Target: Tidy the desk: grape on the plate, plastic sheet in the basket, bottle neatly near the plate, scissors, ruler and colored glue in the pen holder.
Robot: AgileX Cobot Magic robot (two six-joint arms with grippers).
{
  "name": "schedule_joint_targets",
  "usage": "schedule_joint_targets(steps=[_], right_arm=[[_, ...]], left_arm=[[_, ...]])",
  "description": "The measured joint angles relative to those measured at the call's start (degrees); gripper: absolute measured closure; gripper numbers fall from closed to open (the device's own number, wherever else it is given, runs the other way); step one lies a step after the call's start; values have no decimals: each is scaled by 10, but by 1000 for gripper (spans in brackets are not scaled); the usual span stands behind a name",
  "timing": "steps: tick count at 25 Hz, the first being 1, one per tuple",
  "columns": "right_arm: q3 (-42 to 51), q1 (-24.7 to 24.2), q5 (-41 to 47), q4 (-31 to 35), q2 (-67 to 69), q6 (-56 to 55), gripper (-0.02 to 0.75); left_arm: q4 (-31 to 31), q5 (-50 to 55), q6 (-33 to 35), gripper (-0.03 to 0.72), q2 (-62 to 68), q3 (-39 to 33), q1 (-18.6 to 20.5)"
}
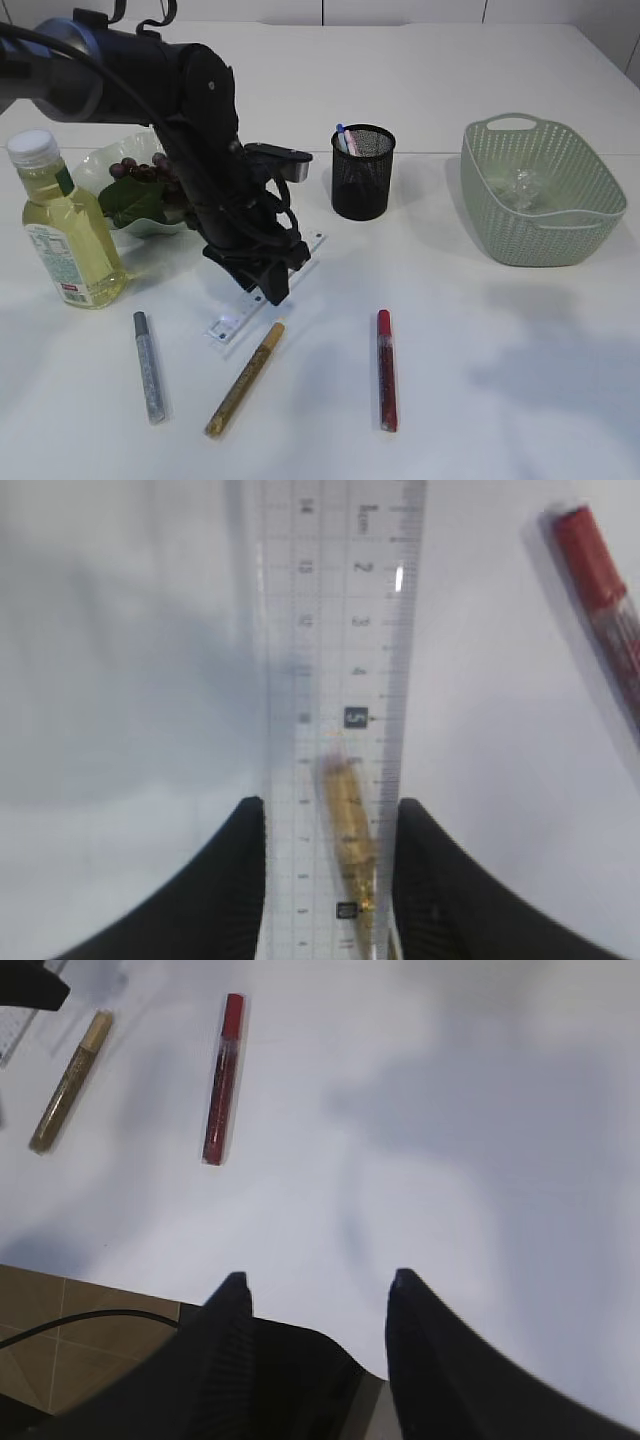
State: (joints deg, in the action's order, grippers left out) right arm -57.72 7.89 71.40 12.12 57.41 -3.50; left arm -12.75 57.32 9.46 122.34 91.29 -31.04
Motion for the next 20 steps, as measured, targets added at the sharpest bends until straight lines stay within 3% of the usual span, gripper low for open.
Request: schedule_joint_targets(steps=[20], right_arm=[[0,0,0,-41,0,1,379]], left_arm=[[-4,-178,0,409,-67,30,0]])
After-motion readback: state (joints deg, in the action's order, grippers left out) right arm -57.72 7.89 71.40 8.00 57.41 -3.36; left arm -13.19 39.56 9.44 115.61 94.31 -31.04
